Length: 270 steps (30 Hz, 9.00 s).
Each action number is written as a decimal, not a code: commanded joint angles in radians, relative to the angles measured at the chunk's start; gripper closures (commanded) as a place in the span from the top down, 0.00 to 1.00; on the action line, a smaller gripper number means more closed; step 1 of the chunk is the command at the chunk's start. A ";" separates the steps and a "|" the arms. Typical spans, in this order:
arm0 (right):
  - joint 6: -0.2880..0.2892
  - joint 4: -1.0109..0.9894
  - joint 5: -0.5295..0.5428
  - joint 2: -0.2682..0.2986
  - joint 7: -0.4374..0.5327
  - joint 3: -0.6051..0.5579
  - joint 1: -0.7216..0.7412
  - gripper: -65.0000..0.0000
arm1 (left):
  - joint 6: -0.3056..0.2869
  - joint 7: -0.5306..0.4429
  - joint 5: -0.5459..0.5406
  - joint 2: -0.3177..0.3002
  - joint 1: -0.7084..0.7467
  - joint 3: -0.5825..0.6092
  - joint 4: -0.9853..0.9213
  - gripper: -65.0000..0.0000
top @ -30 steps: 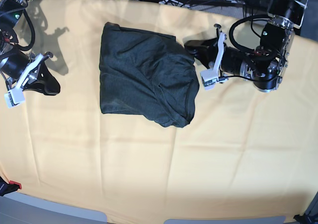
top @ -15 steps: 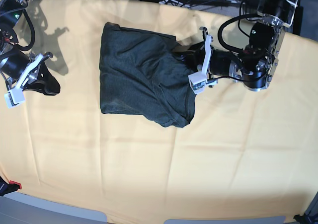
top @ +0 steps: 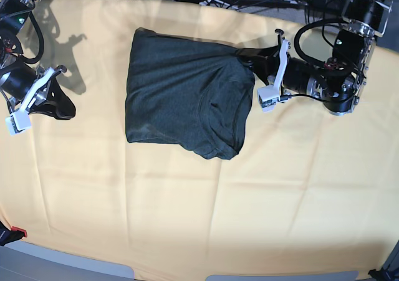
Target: Fold the T-shirt properly
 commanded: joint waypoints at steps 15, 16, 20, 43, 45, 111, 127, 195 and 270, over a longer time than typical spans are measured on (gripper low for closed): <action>0.001 0.017 0.024 0.018 0.093 -0.012 0.012 0.10 | 0.064 -0.007 0.002 -0.005 0.003 -0.006 0.014 0.50; 0.001 0.017 0.021 0.017 0.106 -0.024 0.018 0.08 | 0.066 -0.007 0.002 -0.005 0.002 -0.006 0.014 0.60; 0.001 0.015 -0.021 0.018 0.110 -0.109 0.071 0.00 | 0.045 -0.007 -0.012 -0.005 -0.016 -0.006 0.029 0.67; 0.001 -0.483 -0.523 0.117 0.358 -0.783 0.529 0.00 | -0.005 -0.010 0.049 0.115 0.044 0.155 0.188 0.00; 0.001 -0.483 -0.597 0.117 0.398 -0.821 0.542 0.00 | -0.005 -0.074 0.181 0.115 0.038 0.221 0.188 0.00; 0.001 -0.379 -0.354 0.332 0.355 -1.063 0.331 0.00 | 0.017 -0.367 0.696 0.134 -0.295 0.363 -0.182 0.00; 0.001 -0.170 -0.266 0.196 0.332 -0.608 -0.027 0.00 | -0.005 -0.532 0.662 0.209 -0.622 0.363 -0.504 0.00; 0.001 -0.200 0.222 -0.022 -0.001 0.098 -0.091 0.00 | 0.032 -0.007 -0.136 0.018 -0.453 -0.344 -0.431 0.00; -0.410 -1.364 -1.166 -0.166 1.275 -0.703 -0.202 0.00 | 0.399 -1.258 1.188 0.410 0.320 -0.026 -1.144 0.00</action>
